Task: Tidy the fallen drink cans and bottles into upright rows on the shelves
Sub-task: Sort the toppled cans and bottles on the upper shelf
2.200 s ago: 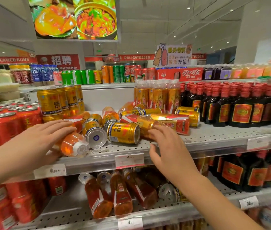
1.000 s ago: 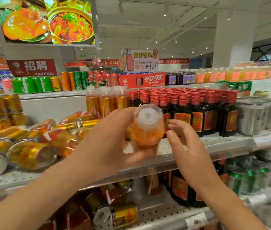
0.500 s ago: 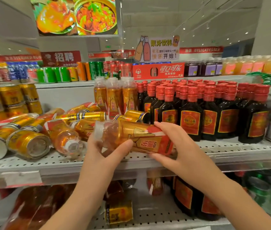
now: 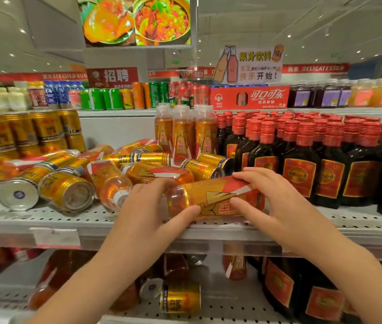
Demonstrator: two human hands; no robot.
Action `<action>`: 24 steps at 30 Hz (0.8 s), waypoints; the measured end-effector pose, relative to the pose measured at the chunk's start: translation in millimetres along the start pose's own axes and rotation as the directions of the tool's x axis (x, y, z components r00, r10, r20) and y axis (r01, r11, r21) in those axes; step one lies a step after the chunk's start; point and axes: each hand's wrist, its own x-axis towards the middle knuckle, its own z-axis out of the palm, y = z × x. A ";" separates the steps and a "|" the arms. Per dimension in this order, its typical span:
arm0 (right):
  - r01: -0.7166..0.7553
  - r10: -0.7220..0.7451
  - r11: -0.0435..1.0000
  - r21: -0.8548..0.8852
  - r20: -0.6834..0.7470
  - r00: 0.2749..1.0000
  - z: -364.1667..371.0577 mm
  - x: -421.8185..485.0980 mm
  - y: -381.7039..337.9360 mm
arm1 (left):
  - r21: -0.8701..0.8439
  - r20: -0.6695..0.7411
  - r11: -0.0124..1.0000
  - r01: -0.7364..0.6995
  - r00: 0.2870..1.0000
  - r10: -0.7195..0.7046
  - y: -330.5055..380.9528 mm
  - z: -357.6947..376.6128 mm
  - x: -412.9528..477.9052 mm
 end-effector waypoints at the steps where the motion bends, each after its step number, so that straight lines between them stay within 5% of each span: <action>1: -0.002 0.002 1.000 -0.017 -0.017 1.000 1.4 1.9 -2.1 | 0.072 0.007 0.997 -0.020 1.000 0.019 0.3 -1.5 1.9; 6: 0.012 -0.013 0.999 -0.049 -0.028 1.000 -0.5 18.0 -11.1 | 0.269 0.027 0.958 -0.105 0.994 0.102 -1.1 -11.6 16.3; 11: 0.038 -0.045 0.992 -0.117 -0.054 0.998 -9.0 46.0 -15.3 | 0.155 0.161 0.971 -0.183 0.974 0.158 -3.0 -18.5 48.6; 14: 0.062 -0.069 0.985 -0.158 -0.035 0.997 -0.2 52.9 -19.7 | 0.229 0.205 0.940 -0.253 0.957 0.207 -1.1 -14.2 86.5; 17: 0.057 -0.062 0.990 -0.127 -0.042 0.997 10.0 52.8 -19.0 | 0.285 0.339 0.933 -0.220 0.934 0.117 -1.4 -5.0 133.3; 21: 0.013 -0.017 0.999 -0.049 -0.088 0.996 13.6 54.0 -13.9 | 0.309 0.595 0.932 -0.190 0.803 -0.034 0.4 14.4 177.3; 24: 0.021 -0.022 1.000 -0.019 -0.060 0.998 13.2 55.0 -15.1 | 0.307 0.660 0.930 -0.203 0.749 -0.055 0.0 27.6 189.2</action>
